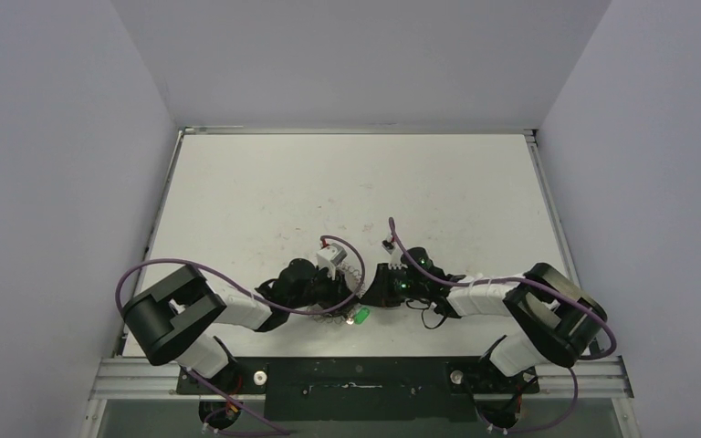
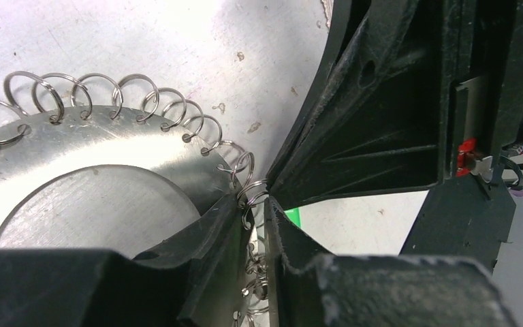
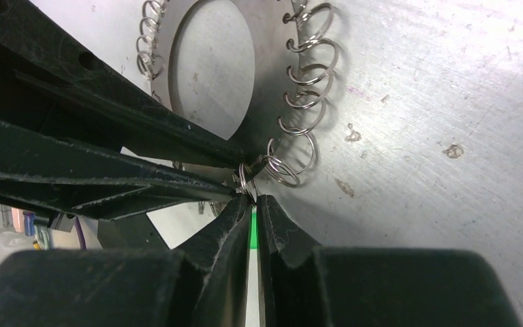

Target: Put the keys on the keyring

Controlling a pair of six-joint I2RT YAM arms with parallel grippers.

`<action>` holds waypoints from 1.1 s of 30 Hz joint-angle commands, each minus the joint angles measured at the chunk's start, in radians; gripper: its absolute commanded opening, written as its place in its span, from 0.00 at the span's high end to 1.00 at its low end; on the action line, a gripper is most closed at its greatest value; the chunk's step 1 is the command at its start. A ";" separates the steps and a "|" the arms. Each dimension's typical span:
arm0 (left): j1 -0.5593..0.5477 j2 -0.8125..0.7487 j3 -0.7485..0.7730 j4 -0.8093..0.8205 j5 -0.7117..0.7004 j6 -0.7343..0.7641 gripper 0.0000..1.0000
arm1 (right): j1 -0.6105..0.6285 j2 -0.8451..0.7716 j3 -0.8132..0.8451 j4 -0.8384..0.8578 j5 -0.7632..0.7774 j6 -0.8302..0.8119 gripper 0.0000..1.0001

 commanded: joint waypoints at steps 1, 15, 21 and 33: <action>-0.005 -0.045 0.017 0.013 -0.017 0.034 0.82 | 0.008 -0.077 0.010 0.001 0.004 -0.030 0.92; -0.007 -0.179 -0.021 -0.124 -0.113 0.073 0.74 | 0.038 -0.101 0.060 -0.112 0.046 -0.092 0.71; -0.008 -0.187 -0.035 -0.124 -0.113 0.066 0.74 | 0.055 -0.103 0.094 -0.127 0.045 -0.116 0.73; -0.024 -0.257 -0.044 -0.196 -0.149 0.010 0.71 | 0.113 -0.102 0.187 -0.237 0.101 -0.162 0.72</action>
